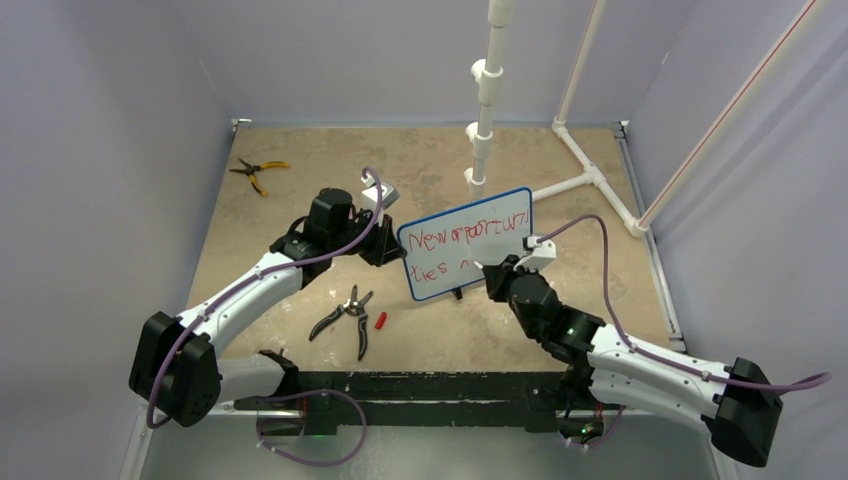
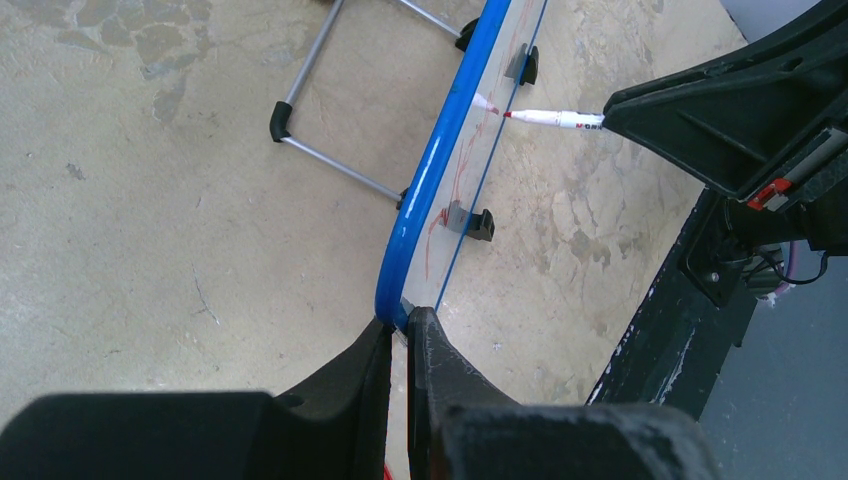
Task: Write a sentence on the whiteboard
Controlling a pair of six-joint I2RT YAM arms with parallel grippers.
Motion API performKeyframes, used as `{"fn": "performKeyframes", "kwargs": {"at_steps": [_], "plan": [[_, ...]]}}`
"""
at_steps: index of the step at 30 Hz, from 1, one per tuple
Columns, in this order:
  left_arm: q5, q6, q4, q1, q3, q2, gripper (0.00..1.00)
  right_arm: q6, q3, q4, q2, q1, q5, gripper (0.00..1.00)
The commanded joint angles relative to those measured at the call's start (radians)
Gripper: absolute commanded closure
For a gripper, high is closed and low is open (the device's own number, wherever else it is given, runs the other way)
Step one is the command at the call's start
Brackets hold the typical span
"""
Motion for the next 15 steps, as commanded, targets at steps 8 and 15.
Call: {"fn": "performKeyframes", "kwargs": {"at_steps": [8, 15], "plan": [[0.001, -0.002, 0.032, 0.001, 0.003, -0.004, 1.0, -0.098, 0.066, 0.103, 0.017, -0.039, 0.025, 1.0], [0.001, -0.002, 0.032, 0.001, 0.003, -0.002, 1.0, -0.076, 0.048, 0.09, 0.03, -0.04, -0.048, 1.0]]}}
